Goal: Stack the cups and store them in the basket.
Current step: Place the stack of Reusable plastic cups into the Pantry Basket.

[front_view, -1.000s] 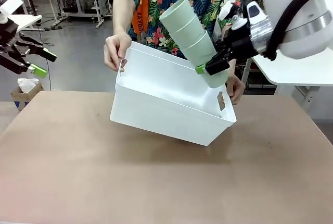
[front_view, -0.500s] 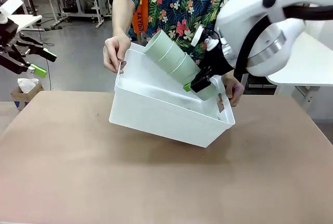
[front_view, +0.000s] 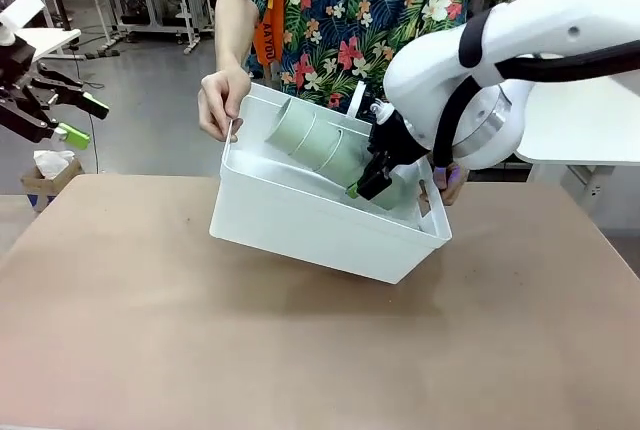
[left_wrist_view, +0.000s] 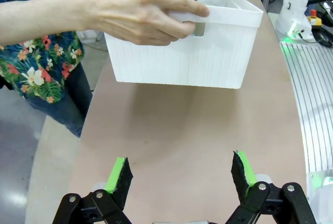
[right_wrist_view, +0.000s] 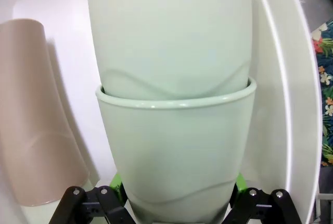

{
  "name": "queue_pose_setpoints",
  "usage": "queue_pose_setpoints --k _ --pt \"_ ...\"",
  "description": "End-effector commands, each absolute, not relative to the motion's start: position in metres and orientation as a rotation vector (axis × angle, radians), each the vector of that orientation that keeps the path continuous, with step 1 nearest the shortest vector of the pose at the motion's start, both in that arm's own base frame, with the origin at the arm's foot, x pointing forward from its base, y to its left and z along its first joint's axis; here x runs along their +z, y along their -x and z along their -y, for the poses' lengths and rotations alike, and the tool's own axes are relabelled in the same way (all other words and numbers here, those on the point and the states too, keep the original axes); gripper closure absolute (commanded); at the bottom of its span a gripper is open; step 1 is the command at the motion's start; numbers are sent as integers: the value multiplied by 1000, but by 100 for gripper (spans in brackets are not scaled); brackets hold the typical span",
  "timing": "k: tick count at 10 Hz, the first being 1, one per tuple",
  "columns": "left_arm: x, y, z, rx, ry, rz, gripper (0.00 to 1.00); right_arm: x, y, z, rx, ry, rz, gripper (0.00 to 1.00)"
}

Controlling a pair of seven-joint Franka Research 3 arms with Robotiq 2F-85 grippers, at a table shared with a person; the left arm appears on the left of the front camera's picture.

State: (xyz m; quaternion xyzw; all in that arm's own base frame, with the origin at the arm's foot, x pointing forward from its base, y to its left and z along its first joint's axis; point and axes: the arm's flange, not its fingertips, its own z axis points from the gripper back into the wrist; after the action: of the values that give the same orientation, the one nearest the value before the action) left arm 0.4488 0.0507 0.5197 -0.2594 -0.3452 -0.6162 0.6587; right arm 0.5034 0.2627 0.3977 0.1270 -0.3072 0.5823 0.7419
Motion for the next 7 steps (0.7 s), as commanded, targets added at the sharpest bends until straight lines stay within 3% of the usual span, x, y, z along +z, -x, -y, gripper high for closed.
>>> queue_pose_setpoints --k 1,6,7 --pt "521 -447 -51 -1398 585 773 0 397 -501 -271 1261 -223 662 15" --pt "521 -447 -51 -1398 585 773 0 385 -501 -275 1276 -199 635 15" --pt "521 -447 -51 -1398 585 773 0 385 -504 -275 1290 -191 611 0"
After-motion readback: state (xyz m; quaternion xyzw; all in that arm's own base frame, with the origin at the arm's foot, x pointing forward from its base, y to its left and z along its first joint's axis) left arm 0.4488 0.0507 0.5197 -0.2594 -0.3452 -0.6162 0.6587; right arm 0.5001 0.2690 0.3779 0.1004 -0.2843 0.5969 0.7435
